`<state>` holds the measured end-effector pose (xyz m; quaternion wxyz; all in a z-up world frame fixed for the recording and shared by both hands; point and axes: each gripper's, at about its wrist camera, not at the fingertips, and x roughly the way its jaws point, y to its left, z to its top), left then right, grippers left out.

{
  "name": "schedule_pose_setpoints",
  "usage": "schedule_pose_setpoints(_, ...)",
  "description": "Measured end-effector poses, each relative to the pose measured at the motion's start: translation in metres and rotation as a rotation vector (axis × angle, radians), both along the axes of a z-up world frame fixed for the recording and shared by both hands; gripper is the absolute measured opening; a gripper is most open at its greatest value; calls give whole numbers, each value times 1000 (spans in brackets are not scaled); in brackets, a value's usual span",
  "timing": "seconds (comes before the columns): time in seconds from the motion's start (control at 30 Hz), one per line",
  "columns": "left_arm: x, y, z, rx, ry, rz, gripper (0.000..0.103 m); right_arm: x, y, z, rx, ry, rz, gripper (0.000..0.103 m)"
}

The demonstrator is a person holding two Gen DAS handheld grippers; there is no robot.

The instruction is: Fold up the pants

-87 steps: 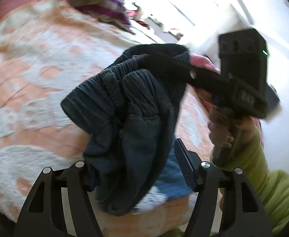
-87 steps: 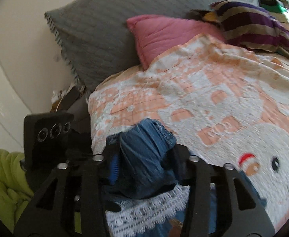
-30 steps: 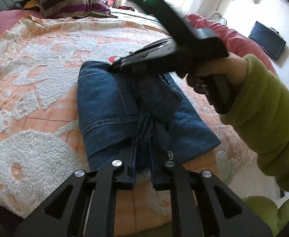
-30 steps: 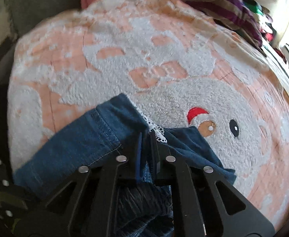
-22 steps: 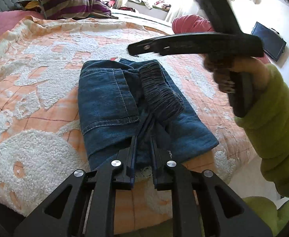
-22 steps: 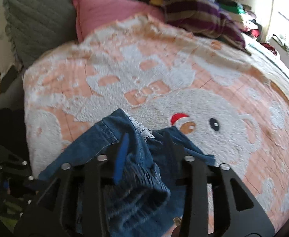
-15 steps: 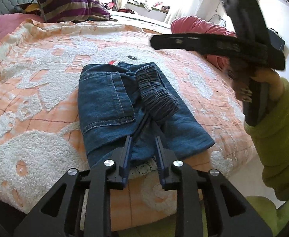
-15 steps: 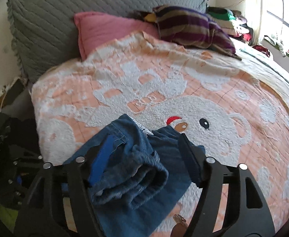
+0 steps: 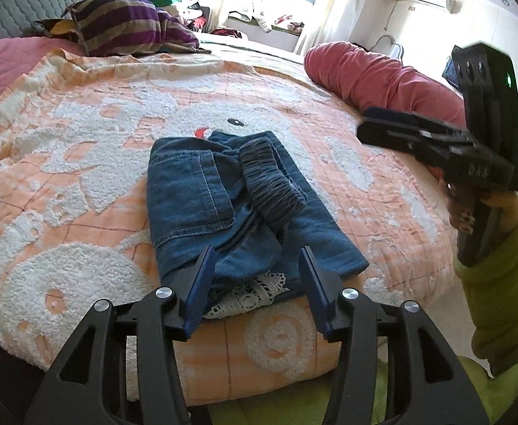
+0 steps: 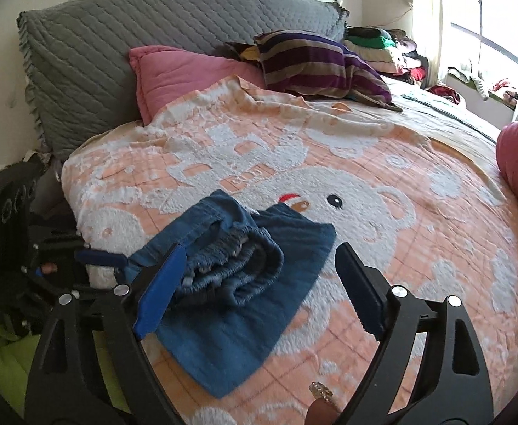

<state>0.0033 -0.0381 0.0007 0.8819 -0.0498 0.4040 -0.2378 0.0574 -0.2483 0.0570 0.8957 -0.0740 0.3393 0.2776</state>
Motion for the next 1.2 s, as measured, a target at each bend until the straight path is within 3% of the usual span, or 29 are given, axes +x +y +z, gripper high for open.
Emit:
schedule_pose_setpoints(0.1,-1,3,6,-3,-15,13,58,-8,-4,-1,-5,-3,-1,81)
schedule_pose_setpoints(0.37,4,16,8,-1,-16,73,71,-37,-4,-12,-36,-4,58,81)
schedule_pose_setpoints(0.4,6,17,8,1,-12,82,77,-41,-2,-15,-34,-2,71,81)
schedule_pose_setpoints(0.73,44,42,5,11,27,194,78,-60,41,-39,-26,36,243,81)
schedule_pose_setpoints(0.83,62,47,1,10,56,207,78,-60,63,-44,-41,38,313,67)
schedule_pose_setpoints(0.9,75,48,-3,10,82,207,60,-60,80,-47,-71,27,368,58)
schedule_pose_setpoints(1.0,94,43,-13,8,129,191,45,-60,101,-50,-134,-9,424,45)
schedule_pose_setpoints(1.07,106,39,-21,-3,158,183,43,-58,115,-54,-180,-32,459,35)
schedule_pose_setpoints(1.1,112,36,-24,2,168,184,43,-55,123,-57,-207,-44,470,35)
schedule_pose_setpoints(1.13,116,34,-27,5,174,181,43,-49,130,-62,-230,-39,476,34)
schedule_pose_setpoints(1.2,123,29,-32,11,184,174,43,-40,138,-72,-238,6,494,23)
